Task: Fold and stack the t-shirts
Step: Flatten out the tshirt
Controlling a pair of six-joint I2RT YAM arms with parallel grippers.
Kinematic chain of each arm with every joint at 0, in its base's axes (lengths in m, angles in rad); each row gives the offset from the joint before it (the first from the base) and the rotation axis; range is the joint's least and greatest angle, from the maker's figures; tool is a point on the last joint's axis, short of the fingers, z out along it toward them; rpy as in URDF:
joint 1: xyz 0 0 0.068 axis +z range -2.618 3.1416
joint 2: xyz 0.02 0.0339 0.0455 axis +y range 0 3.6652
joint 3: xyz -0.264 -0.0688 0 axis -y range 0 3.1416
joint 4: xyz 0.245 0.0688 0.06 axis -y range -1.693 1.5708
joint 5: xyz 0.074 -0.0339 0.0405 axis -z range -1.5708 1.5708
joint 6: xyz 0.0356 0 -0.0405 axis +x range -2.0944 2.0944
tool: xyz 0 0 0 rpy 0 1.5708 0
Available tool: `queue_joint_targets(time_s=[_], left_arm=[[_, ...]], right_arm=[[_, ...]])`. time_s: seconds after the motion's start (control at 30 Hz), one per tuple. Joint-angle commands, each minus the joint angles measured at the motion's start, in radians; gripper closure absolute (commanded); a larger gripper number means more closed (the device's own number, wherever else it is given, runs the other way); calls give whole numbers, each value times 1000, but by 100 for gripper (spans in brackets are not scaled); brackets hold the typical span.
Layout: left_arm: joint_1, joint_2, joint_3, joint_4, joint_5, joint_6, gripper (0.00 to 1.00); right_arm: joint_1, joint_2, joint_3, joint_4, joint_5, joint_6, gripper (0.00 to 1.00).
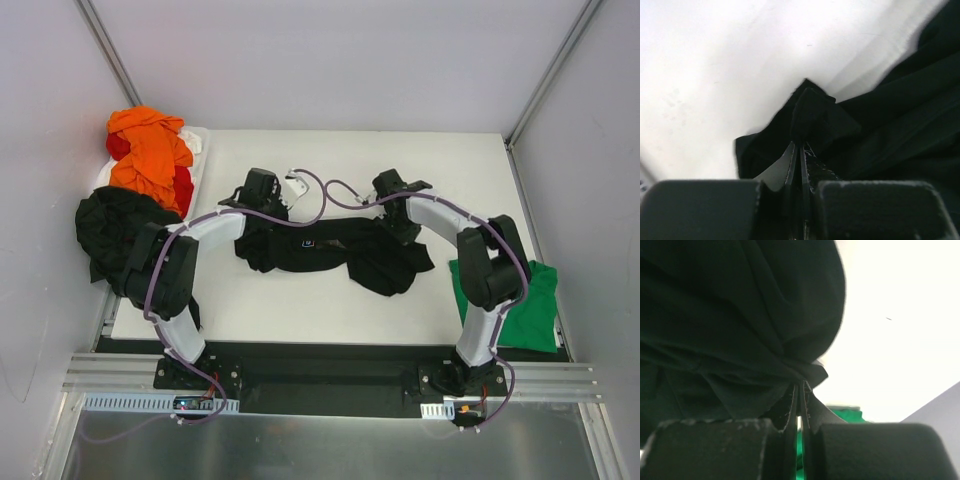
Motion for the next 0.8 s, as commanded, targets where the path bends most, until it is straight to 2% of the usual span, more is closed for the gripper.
queue_joint_targets(time_s=[0.0,0.4,0.77], left_arm=[[14,-86,55,-2,-119,-7,100],[17,-165,107,-2,-332,-12,100],[17,-231,153,60,-550,62,100]], right_arm=[[3,-94,26,-42,37,-6,99],[5,-239,66,-97,162,-22,99],[8,-338,144,-142,271,-48,99]])
